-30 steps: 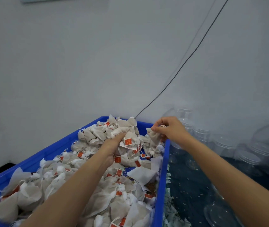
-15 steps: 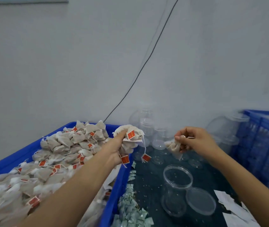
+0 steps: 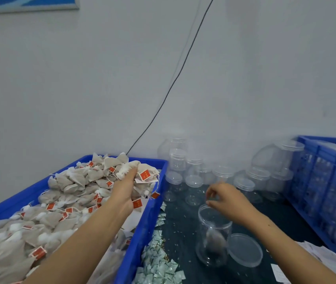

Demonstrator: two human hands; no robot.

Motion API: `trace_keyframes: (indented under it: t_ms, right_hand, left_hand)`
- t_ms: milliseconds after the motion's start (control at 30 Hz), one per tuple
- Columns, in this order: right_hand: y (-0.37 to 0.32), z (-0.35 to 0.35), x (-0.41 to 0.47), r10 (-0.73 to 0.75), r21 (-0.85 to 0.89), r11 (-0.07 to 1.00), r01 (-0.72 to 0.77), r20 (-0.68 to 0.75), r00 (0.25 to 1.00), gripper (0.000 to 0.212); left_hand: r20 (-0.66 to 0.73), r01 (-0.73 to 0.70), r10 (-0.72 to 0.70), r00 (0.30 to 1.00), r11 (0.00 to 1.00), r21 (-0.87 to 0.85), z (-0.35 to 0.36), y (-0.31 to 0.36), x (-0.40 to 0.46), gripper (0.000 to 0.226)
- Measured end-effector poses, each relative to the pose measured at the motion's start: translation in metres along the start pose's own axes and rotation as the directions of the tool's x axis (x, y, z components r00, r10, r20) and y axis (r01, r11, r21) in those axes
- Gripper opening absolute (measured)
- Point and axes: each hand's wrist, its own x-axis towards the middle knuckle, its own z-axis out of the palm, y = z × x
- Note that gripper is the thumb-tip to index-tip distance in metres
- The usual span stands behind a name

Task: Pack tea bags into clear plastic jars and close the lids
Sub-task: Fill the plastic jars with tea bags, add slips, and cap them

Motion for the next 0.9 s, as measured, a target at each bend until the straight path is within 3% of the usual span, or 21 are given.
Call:
trace_keyframes:
  t_ms: [133, 233, 367, 467, 533, 633, 733, 800, 900]
  right_hand:
    - [-0.050, 0.003, -0.001, -0.264, 0.217, 0.917, 0.333, -0.294, 0.919, 0.018]
    - [-0.077, 0.003, -0.005, -0.377, 0.190, 0.860, 0.474, -0.391, 0.840, 0.025]
    - [-0.080, -0.007, -0.013, -0.380, 0.075, 0.869, 0.489, -0.531, 0.757, 0.020]
    - [-0.068, -0.016, -0.023, -0.388, -0.072, 0.895, 0.439, -0.609, 0.692, 0.013]
    - [-0.054, -0.021, -0.032, -0.395, -0.115, 0.902, 0.416, -0.609, 0.688, 0.012]
    - [-0.025, -0.025, -0.043, -0.323, -0.016, 0.918, 0.395, -0.605, 0.728, 0.013]
    - [0.010, -0.029, -0.054, -0.106, 0.262, 0.906, 0.332, -0.619, 0.778, 0.015]
    - [0.040, -0.031, -0.062, 0.095, 0.414, 0.879, 0.239, -0.642, 0.761, 0.017]
    - [0.093, -0.023, -0.081, 0.287, 0.426, 0.905, -0.004, -0.602, 0.746, 0.018]
  left_hand:
    - [0.087, 0.106, -0.096, 0.992, 0.988, -0.115, 0.003, -0.003, -0.007, 0.043]
    - [0.190, 0.178, -0.141, 0.972, 0.965, -0.191, 0.016, -0.008, -0.014, 0.045]
    - [0.306, 0.247, -0.175, 0.936, 0.945, -0.215, 0.041, -0.013, -0.031, 0.036]
    - [0.374, 0.275, -0.201, 0.906, 0.949, -0.156, 0.058, -0.024, -0.044, 0.041]
    - [0.395, 0.306, -0.210, 0.894, 0.931, -0.197, 0.070, -0.034, -0.049, 0.039]
    - [0.429, 0.323, -0.219, 0.876, 0.928, -0.186, 0.088, -0.052, -0.049, 0.026]
    - [0.385, 0.274, -0.210, 0.899, 0.954, -0.118, 0.102, -0.066, -0.044, 0.025]
    - [0.351, 0.208, -0.172, 0.921, 0.976, -0.066, 0.106, -0.075, -0.039, 0.018]
    - [0.318, 0.143, -0.130, 0.939, 0.990, -0.017, 0.110, -0.083, -0.033, 0.014]
